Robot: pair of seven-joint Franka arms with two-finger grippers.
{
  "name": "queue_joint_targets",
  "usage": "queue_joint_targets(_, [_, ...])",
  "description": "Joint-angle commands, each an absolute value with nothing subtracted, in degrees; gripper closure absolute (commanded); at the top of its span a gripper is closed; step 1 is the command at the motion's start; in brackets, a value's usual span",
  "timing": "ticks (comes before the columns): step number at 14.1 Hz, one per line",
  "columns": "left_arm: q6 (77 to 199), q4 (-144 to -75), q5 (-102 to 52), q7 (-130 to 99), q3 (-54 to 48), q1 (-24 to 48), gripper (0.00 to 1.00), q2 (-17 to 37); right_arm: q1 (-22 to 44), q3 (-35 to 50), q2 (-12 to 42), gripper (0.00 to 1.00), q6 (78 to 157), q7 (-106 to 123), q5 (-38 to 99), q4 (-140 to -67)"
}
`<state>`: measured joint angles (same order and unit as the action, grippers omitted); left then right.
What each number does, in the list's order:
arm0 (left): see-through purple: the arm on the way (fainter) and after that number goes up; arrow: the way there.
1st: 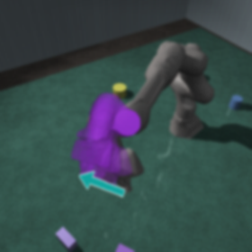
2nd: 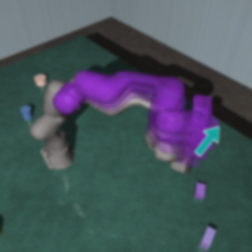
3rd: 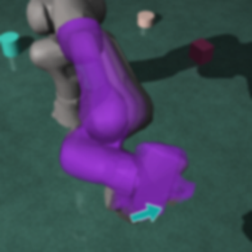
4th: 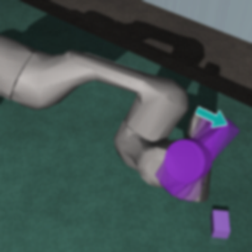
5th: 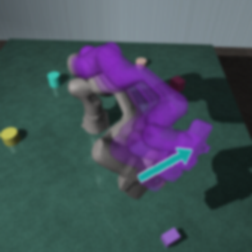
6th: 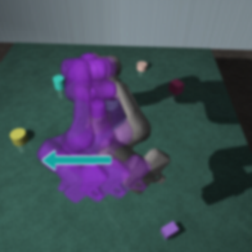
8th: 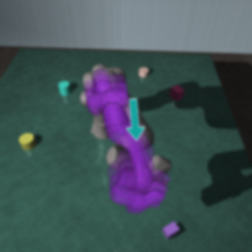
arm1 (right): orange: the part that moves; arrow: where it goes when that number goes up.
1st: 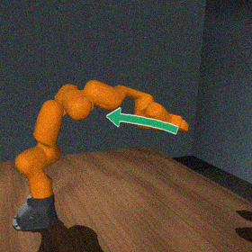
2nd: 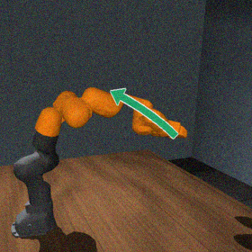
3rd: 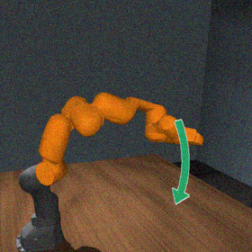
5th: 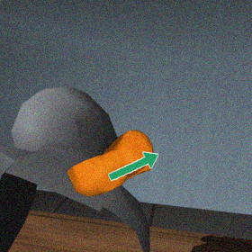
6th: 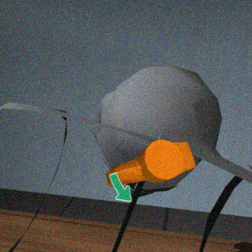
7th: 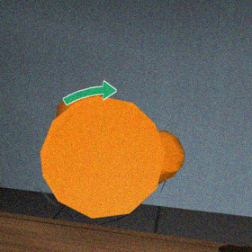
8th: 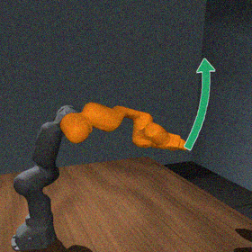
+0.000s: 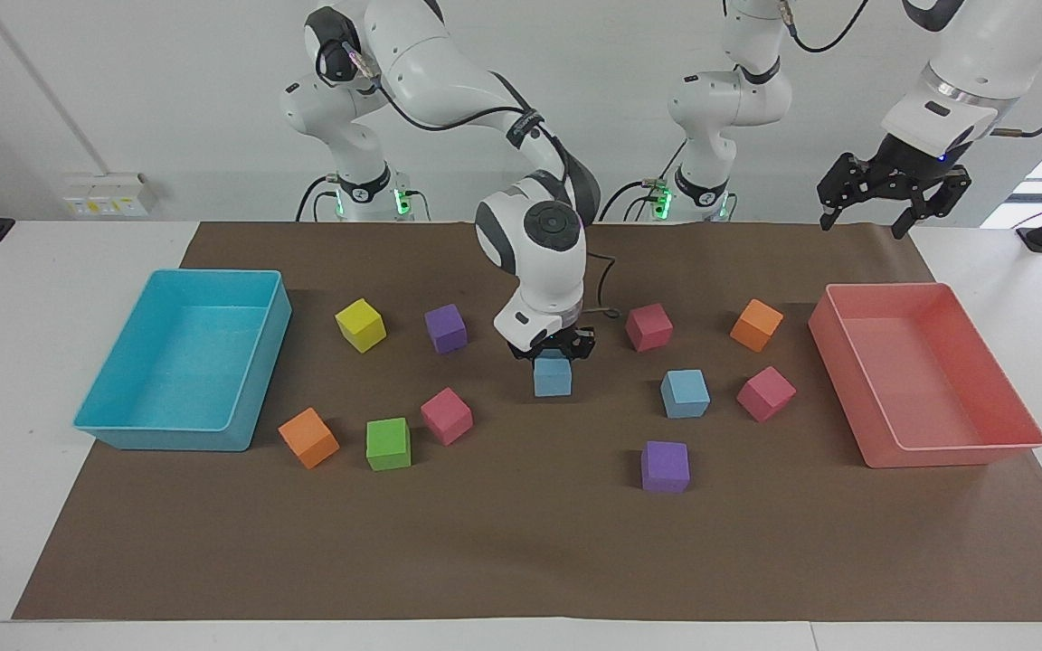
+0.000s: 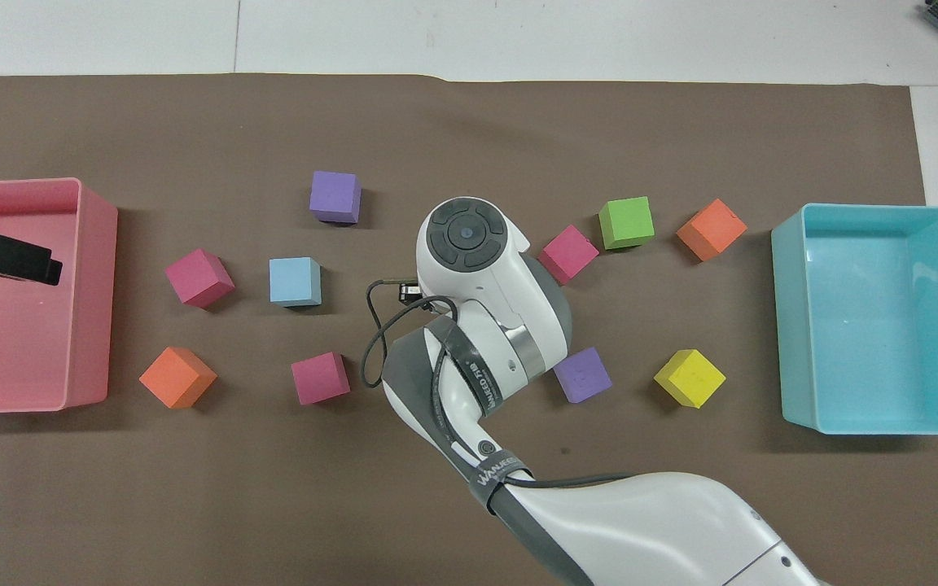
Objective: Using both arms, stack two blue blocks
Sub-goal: 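Lower the light blue cube at the table center and open the right gripper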
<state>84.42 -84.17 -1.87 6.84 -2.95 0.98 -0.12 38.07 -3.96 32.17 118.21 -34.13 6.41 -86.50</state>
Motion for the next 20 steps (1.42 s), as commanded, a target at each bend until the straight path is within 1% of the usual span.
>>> queue_joint_targets(1, [85.08, -84.99, -1.85, 7.21, -3.43, 0.35, 0.00, -1.05, 37.88, -2.90, 32.26, 1.00, 121.19, -32.26, 7.82, -89.03])
queue_joint_targets(7, [85.25, -84.99, -1.85, 7.29, -3.43, 0.79, 0.00, -1.05, 38.06, -2.90, 32.17, 1.00, 121.03, -28.92, 6.94, -90.53])
queue_joint_targets(13, [86.04, -84.90, -1.93, 7.12, -3.95, 0.88, 0.00, -0.97, 38.06, -2.90, 32.17, 1.00, 119.80, -31.81, 8.00, -90.53])
queue_joint_targets(19, [88.77, -85.43, -2.11, 6.86, -3.87, 0.53, 0.00, 0.53, 38.06, -2.90, 32.17, 1.00, 119.18, -34.63, 8.87, -90.53])
queue_joint_targets(20, [89.47, -85.69, -2.11, 6.77, -3.78, 0.70, 0.00, 0.88, 38.06, -2.90, 32.17, 0.90, 119.44, -34.63, 8.88, -90.53])
